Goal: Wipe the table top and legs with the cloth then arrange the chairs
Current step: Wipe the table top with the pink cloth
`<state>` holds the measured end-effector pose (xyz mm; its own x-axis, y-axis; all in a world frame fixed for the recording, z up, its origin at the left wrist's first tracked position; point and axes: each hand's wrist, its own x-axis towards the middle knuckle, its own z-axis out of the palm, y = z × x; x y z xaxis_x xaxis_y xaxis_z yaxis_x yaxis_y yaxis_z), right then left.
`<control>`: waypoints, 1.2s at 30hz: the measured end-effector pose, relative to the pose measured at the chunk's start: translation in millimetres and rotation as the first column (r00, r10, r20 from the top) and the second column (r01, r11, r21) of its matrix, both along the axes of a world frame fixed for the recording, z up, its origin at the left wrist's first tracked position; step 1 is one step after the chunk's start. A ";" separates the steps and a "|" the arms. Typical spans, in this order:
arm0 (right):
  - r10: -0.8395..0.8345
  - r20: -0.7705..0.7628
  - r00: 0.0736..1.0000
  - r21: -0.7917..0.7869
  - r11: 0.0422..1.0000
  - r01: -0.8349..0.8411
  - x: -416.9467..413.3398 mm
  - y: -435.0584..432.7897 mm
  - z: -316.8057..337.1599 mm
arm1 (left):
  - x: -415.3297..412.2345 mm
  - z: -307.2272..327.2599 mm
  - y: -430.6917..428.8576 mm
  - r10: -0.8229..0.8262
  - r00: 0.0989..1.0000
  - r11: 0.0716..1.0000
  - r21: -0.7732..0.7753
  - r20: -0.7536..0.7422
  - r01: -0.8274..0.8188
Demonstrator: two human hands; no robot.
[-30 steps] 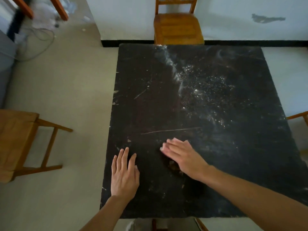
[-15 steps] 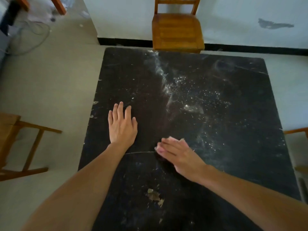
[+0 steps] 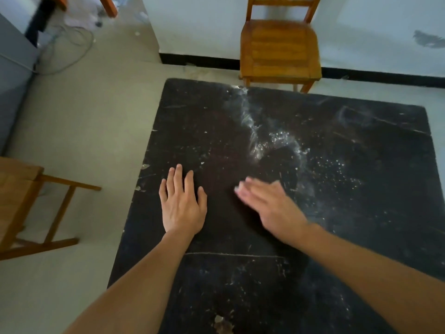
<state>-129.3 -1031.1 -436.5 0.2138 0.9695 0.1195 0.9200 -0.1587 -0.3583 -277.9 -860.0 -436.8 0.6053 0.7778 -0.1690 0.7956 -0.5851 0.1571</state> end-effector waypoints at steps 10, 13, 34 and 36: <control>-0.459 0.006 0.888 -0.047 0.887 0.459 142.5 115.4 22.7 | 0.9 -0.3 3.8 -0.005 0.999 0.999 -0.037 -0.042 0.003; -0.235 -0.068 0.969 -0.006 0.972 0.236 90.6 95.1 11.2 | 1.2 1.9 4.1 -0.008 0.999 0.999 -0.040 -0.048 0.006; -0.077 0.001 0.997 -0.105 0.992 0.077 109.6 145.6 -5.5 | -2.3 -7.2 7.9 -0.042 0.999 0.998 0.044 -0.015 0.042; -0.377 0.045 0.925 -0.080 0.922 0.379 163.4 177.6 10.1 | -2.3 -8.4 7.7 -0.039 0.999 0.998 0.045 -0.016 0.040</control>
<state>34.1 -853.5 -426.4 0.5643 0.8240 0.0509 0.7950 -0.5257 -0.3026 -280.2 -852.4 -445.2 0.6334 0.7605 -0.1433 0.7738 -0.6223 0.1177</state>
